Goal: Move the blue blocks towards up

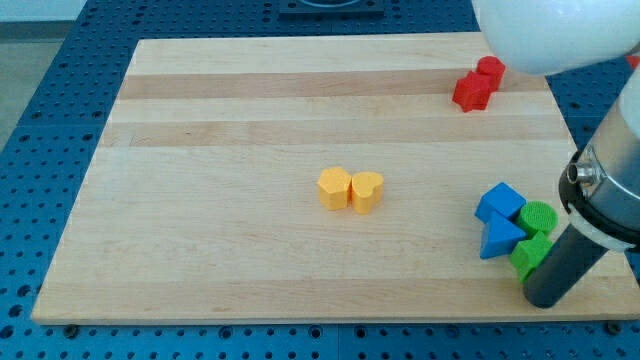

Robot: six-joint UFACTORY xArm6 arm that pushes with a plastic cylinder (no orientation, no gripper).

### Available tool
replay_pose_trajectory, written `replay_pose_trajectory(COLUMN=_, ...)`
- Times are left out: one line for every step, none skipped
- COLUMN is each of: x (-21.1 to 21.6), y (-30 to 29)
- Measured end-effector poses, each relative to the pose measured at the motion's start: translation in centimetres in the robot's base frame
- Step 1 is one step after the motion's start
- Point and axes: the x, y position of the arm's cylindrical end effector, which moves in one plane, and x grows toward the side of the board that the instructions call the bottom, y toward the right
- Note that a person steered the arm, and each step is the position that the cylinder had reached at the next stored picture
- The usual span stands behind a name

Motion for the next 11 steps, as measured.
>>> replay_pose_trajectory(x=0.0, y=0.0)
replay_pose_trajectory(x=1.0, y=-1.7)
replay_pose_trajectory(x=0.9, y=-2.1)
replay_pose_trajectory(x=0.9, y=-2.1)
replay_pose_trajectory(x=-2.2, y=-2.5)
replay_pose_trajectory(x=-2.6, y=-2.6)
replay_pose_trajectory(x=-2.6, y=-3.2)
replay_pose_trajectory(x=-2.6, y=-4.1)
replay_pose_trajectory(x=-2.6, y=-4.7)
replay_pose_trajectory(x=-2.6, y=-4.8)
replay_pose_trajectory(x=-2.6, y=-4.8)
